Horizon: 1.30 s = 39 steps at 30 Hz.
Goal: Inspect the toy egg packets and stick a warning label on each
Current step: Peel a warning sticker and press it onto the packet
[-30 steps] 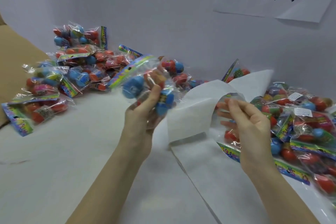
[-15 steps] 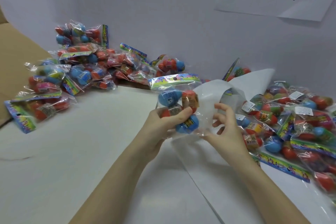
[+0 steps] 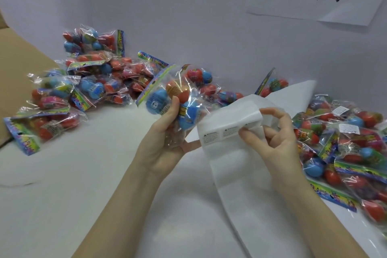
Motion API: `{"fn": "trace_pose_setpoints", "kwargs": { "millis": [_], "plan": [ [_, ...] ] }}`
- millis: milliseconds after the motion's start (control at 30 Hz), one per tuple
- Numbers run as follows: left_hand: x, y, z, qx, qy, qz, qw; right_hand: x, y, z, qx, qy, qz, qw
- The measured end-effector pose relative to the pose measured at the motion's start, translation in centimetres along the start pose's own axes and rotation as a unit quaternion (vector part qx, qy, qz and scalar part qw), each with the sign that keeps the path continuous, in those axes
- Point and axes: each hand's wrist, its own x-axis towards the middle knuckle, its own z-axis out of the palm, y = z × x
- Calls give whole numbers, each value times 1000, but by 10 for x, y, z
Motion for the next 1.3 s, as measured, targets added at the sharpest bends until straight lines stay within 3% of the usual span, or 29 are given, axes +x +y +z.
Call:
{"fn": "trace_pose_setpoints", "kwargs": {
  "millis": [267,400,500,600,833,1067,1300],
  "plan": [
    [-3,4,-3,34,-109,60,992,-3,1,3,-65,37,-17,997],
    [-4,-5,-1,142,-152,50,977,-4,1,5,-58,-4,-34,998],
    [-5,-13,4,194,-114,49,973,-5,-2,6,-49,-12,-47,998],
    [-3,-14,6,169,-65,47,982,-6,-6,7,-57,-22,-75,995],
    [1,-14,5,115,-17,-13,993,-4,-11,2,-222,-53,-183,956],
    [7,-18,0,-18,39,-99,994,-1,-4,-3,-367,-22,-351,861],
    [11,-18,-3,-58,57,-122,989,1,1,-4,-379,-13,-431,819]
  ]
}}
